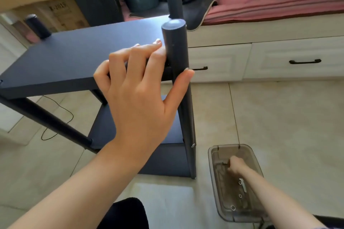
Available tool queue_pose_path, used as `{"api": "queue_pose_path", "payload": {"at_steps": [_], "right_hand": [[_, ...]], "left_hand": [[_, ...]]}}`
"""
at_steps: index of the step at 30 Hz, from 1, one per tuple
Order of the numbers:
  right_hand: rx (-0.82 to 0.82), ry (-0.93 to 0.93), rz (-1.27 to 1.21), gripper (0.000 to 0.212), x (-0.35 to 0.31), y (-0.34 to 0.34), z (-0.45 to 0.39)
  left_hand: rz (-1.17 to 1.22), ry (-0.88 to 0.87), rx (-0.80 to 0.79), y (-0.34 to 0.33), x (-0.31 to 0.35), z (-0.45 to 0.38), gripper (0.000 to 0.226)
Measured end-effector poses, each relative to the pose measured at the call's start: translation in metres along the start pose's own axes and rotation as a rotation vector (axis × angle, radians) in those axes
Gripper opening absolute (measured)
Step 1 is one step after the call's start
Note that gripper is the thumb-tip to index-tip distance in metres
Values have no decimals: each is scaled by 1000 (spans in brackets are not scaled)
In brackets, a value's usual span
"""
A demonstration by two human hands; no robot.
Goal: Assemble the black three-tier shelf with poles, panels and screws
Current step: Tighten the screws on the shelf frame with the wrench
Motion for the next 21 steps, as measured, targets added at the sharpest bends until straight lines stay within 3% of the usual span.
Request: {"api": "queue_pose_path", "payload": {"at_steps": [9, 21], "right_hand": [[115, -31, -9, 28, 11, -24, -18], [171, 6, 81, 23, 9, -9, -36]], "left_hand": [[-16, -13, 29, -3, 1, 0, 50], [-24, -2, 26, -8, 5, -3, 52]]}}
Point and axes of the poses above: each hand's wrist, its own z-axis away from the middle knuckle, its own y-axis out of the back of the hand, x = y × z, the point moved 7 cm from there along -z, towards the middle knuckle, and after that the axes turned 2 degrees about y, right-handed, at the moved point
